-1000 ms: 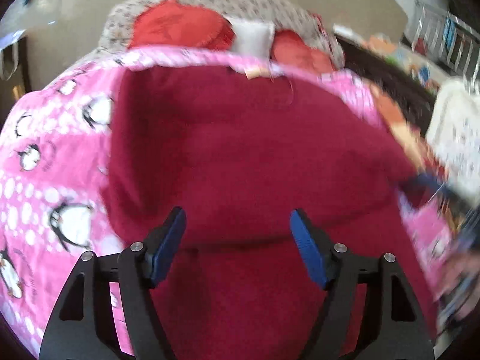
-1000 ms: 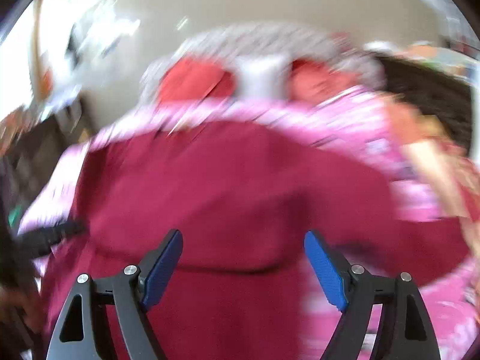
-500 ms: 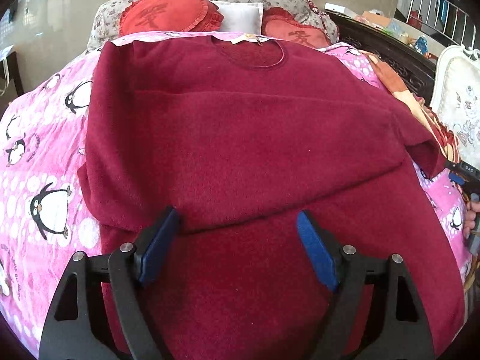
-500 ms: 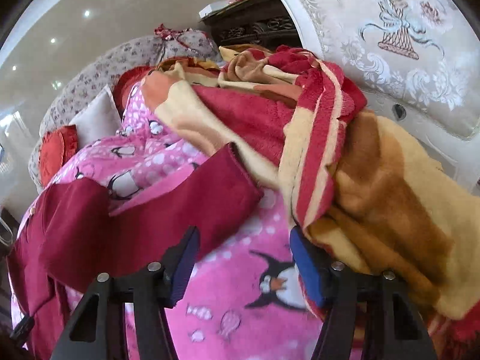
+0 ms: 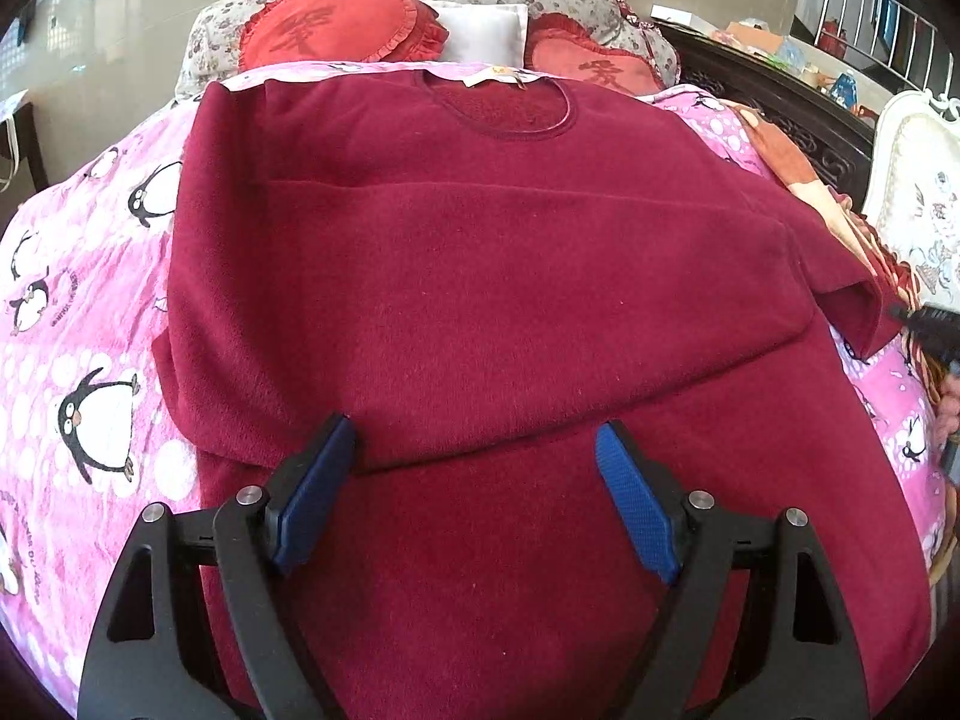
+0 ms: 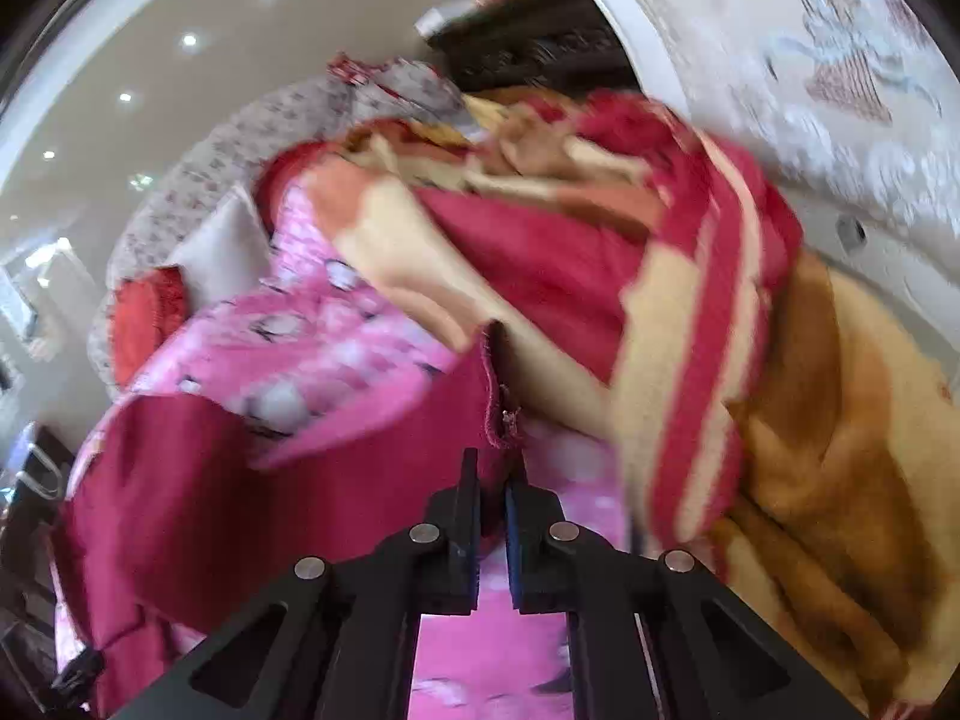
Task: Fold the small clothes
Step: 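Grasp the sleeve with the right tool and fold it across the body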
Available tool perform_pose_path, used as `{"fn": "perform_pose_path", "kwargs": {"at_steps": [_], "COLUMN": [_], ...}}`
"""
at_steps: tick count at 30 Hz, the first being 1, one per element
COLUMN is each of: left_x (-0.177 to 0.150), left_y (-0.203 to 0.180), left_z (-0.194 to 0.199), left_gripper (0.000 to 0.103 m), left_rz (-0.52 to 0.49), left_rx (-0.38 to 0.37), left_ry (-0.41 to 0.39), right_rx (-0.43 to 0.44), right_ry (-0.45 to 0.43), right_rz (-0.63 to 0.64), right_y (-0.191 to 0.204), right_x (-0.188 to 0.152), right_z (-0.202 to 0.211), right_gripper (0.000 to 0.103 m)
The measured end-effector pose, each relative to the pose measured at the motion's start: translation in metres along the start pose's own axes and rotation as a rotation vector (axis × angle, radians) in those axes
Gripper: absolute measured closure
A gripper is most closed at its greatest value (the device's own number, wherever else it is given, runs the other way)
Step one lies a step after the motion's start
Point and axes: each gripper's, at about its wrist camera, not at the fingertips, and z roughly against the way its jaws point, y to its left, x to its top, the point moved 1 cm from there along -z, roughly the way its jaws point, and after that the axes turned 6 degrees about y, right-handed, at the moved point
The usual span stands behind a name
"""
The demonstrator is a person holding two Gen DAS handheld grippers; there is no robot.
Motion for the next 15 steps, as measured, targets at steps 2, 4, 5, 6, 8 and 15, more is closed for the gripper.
{"fn": "perform_pose_path", "kwargs": {"at_steps": [2, 4, 5, 6, 8, 15], "left_x": [0.0, 0.0, 0.0, 0.0, -0.001, -0.013], "left_y": [0.0, 0.0, 0.001, 0.001, 0.001, 0.016], "left_z": [0.0, 0.001, 0.001, 0.002, 0.004, 0.05], "left_gripper": [0.02, 0.02, 0.02, 0.02, 0.02, 0.02], "left_rz": [0.001, 0.003, 0.004, 0.005, 0.007, 0.087], "left_rx": [-0.002, -0.005, -0.007, -0.009, -0.008, -0.053], "left_ry": [-0.001, -0.002, -0.003, -0.004, -0.007, -0.046], "right_rx": [0.07, 0.147, 0.209, 0.258, 0.355, 0.604], "right_ry": [-0.048, -0.08, -0.097, -0.107, -0.118, -0.021], "right_rz": [0.053, 0.101, 0.134, 0.161, 0.217, 0.429], "right_y": [0.031, 0.066, 0.093, 0.114, 0.161, 0.353], "right_x": [0.009, 0.017, 0.021, 0.023, 0.023, -0.03], "right_z": [0.021, 0.038, 0.049, 0.056, 0.066, 0.048], "right_gripper": [0.097, 0.097, 0.097, 0.097, 0.097, 0.097]}}
